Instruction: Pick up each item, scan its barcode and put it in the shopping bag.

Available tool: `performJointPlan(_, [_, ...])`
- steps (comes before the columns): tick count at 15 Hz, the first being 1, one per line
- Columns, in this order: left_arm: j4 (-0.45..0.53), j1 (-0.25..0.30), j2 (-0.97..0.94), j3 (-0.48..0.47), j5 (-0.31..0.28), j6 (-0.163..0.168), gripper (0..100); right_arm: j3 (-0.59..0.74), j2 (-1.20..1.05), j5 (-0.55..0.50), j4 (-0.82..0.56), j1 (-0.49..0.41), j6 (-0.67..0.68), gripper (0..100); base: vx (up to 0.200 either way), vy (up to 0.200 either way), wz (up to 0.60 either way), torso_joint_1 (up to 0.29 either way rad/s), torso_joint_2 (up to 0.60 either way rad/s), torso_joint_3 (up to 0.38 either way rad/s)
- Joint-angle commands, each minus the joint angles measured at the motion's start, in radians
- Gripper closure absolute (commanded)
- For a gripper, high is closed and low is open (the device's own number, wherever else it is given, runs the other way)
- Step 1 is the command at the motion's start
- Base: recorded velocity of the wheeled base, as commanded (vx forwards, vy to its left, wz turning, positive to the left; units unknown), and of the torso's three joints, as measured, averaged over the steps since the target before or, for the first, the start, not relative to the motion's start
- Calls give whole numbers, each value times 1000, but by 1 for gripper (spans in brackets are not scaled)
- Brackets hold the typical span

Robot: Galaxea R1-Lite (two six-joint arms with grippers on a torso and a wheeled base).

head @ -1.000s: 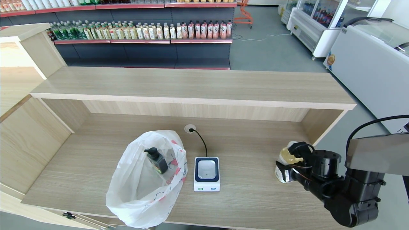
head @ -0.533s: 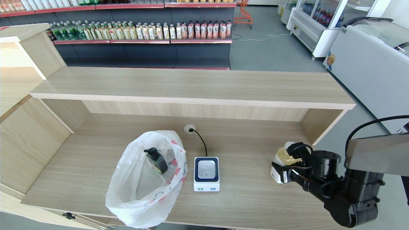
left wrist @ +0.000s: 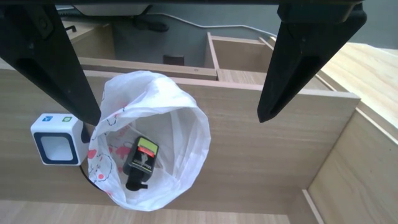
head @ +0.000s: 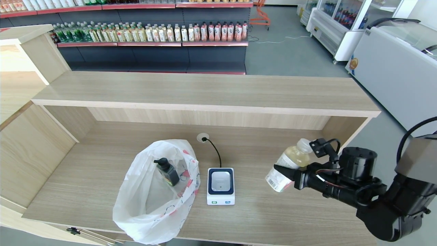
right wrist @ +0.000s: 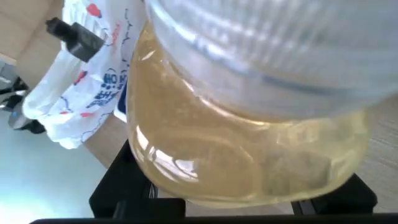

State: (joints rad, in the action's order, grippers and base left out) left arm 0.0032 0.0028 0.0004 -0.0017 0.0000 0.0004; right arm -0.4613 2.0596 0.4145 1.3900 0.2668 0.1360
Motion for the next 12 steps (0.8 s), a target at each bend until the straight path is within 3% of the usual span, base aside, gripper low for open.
performJointPlan(1, [0,0,0,0,0,0,0,1,-236,185,-149,17,76,100,0,0,0,0,0,0])
performJointPlan(5, [0,0,0,0,0,0,0,4,-368,386,-373,17,131,100,0,0,0,0,0,0])
performJointPlan(8, [0,0,0,0,0,0,0,1,-398,535,-431,19,132,100,0,0,0,0,0,0])
performJointPlan(12, [0,0,0,0,0,0,0,-2,-401,552,-433,57,131,100,0,0,0,0,0,0])
